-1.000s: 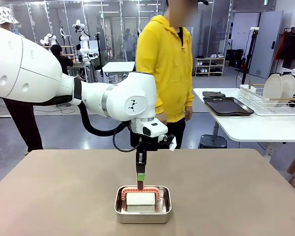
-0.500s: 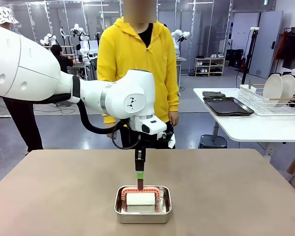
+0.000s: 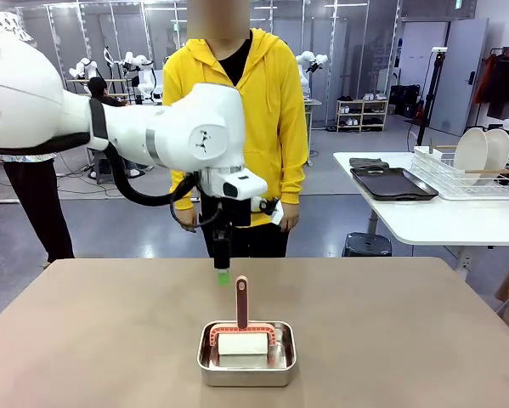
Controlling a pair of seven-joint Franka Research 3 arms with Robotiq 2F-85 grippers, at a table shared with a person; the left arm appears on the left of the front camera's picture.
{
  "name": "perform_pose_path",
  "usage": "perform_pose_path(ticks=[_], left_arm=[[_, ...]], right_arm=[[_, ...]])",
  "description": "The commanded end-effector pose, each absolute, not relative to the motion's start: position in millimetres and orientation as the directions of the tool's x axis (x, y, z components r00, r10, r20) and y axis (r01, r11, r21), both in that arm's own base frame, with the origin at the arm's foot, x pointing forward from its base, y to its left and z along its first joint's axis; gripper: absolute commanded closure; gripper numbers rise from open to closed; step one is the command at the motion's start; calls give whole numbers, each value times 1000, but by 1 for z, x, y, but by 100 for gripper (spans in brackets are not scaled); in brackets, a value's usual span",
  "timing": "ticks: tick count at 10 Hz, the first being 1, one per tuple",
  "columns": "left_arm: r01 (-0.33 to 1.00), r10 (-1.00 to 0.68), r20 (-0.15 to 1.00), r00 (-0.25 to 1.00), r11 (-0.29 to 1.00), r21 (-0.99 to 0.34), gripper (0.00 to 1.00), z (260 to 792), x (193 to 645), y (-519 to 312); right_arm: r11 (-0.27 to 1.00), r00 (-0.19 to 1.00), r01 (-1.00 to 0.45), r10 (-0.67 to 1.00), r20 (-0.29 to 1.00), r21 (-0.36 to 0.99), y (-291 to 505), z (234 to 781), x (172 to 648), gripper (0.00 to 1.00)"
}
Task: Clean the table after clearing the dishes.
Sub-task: Place the Lint Roller back on top of the Airtight Container.
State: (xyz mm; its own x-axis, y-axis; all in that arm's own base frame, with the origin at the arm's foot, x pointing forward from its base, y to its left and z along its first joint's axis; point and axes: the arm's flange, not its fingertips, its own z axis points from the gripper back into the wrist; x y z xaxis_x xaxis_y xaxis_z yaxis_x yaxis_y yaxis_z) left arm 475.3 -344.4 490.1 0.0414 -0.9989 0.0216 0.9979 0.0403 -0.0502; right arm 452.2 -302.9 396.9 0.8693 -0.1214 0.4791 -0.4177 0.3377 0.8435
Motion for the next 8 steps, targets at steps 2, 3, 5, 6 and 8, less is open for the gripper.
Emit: perform_pose_path(ticks=[2,3,5,6,8], left_arm=[[984,-984,55,167,164,-65,0,520,468,-303],[958,-956,84,282,276,-75,0,527,467,-282],[906,-889,175,423,412,-100,0,536,462,-229],[882,-851,230,472,458,-115,0,538,459,-192],[862,-795,340,502,492,-122,0,536,450,-135]], right_arm=[[334,864,-424,-128,487,842,-298,399,448,0],[334,864,-424,-128,487,842,-298,399,448,0],[334,864,-424,-128,487,842,-298,399,448,0],[334,864,-424,-128,487,842,-298,399,448,0],[334,864,-424,-128,487,842,-298,399,448,0]])
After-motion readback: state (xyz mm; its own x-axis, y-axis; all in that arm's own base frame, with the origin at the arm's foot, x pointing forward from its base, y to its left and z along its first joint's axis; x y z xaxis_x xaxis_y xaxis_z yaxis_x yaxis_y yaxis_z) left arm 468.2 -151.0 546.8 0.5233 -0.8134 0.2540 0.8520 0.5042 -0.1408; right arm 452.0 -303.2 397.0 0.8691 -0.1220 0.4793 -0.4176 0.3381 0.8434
